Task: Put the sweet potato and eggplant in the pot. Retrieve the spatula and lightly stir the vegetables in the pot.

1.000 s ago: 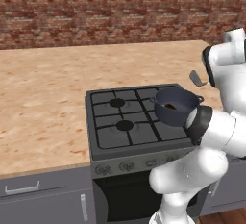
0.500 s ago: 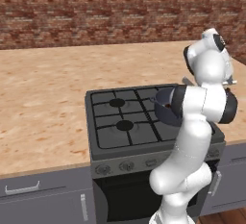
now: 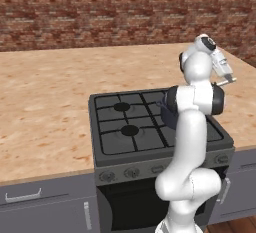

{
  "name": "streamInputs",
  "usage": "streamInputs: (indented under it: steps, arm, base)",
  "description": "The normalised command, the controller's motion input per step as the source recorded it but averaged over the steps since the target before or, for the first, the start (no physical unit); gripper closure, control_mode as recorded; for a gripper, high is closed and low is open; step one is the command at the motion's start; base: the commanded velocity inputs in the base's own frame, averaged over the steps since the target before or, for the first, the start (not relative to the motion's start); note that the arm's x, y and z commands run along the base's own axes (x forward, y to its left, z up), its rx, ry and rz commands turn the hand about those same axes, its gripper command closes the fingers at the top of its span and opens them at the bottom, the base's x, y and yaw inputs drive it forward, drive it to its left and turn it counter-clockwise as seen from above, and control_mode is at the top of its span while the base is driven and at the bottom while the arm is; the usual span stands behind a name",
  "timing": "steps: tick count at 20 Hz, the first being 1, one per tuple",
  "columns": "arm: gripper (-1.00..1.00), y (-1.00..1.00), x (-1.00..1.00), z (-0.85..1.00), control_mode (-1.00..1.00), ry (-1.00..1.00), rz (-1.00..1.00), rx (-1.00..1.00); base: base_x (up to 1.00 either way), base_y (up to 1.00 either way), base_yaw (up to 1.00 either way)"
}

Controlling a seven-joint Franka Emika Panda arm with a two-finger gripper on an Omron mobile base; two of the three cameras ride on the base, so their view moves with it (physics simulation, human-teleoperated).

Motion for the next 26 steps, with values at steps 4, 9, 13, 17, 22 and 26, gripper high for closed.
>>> streamInputs:
  steps: [4, 9, 13, 17, 22, 26]
  arm:
    - [1.00, 0.00, 0.40, -0.06, -1.00, 0.06, 0.00, -0.01]
    - [1.00, 0.01, 0.19, 0.00, -1.00, 0.00, 0.00, 0.00]
    - [1.00, 0.12, -0.15, 0.00, -1.00, 0.00, 0.05, 0.00]
    - [1.00, 0.34, -0.64, 0.00, -1.00, 0.00, 0.10, 0.00]
    - [1.00, 0.38, -0.86, -0.22, -1.00, -0.06, 0.08, -0.03]
    - [1.00, 0.23, -0.69, -0.27, -1.00, -0.11, 0.06, -0.08]
  base:
    - [0.00, 0.00, 0.00]
    - [0.00, 0.00, 0.00]
    - [0.00, 0.00, 0.00]
    - [0.00, 0.00, 0.00]
    - [0.00, 0.00, 0.00]
    - [0.00, 0.00, 0.00]
